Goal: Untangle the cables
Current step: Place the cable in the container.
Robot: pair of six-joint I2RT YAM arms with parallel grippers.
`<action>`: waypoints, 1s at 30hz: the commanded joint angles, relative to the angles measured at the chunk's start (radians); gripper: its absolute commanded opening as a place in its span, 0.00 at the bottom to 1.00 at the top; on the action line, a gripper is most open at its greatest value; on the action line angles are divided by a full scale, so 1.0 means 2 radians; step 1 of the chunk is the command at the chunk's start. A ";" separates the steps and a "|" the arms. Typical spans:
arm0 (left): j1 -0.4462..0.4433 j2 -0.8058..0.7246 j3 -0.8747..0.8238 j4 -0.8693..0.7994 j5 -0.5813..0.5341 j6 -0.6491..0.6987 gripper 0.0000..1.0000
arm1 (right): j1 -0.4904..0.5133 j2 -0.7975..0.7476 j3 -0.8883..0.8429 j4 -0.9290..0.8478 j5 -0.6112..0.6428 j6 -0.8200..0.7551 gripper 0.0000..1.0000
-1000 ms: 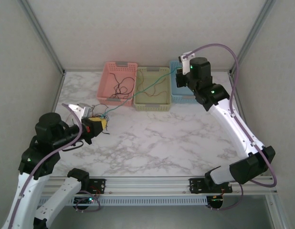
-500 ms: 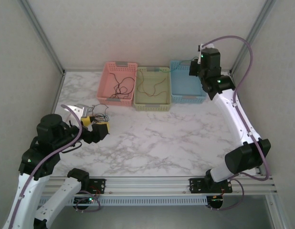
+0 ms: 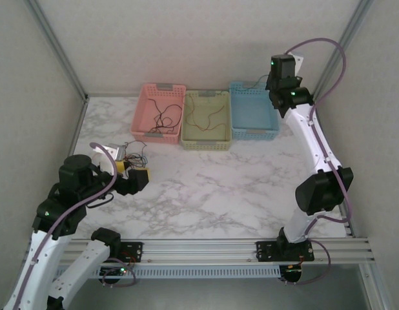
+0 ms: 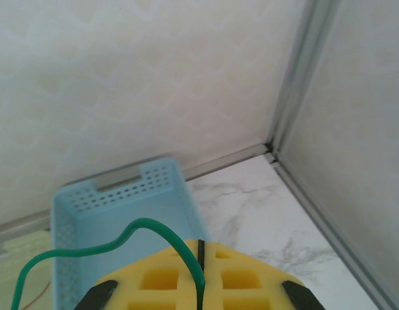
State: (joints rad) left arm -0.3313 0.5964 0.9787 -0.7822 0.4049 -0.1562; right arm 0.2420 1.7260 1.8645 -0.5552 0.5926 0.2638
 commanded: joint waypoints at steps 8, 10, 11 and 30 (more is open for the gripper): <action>0.000 -0.004 -0.031 0.016 -0.001 -0.001 0.92 | -0.034 0.011 -0.006 -0.022 0.081 0.015 0.00; 0.000 -0.004 -0.032 0.017 -0.001 0.000 0.92 | -0.033 0.026 0.006 -0.036 0.072 0.014 0.00; 0.000 -0.004 -0.033 0.016 -0.001 0.001 0.91 | -0.034 0.033 0.007 -0.039 0.068 0.014 0.00; 0.000 0.001 -0.048 0.024 0.001 0.001 0.91 | -0.024 0.196 0.115 -0.085 0.046 -0.001 0.00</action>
State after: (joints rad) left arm -0.3313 0.5983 0.8940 -0.7532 0.4057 -0.1566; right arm 0.1806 2.0624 2.0212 -0.6933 0.7136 0.2733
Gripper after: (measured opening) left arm 0.913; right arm 0.059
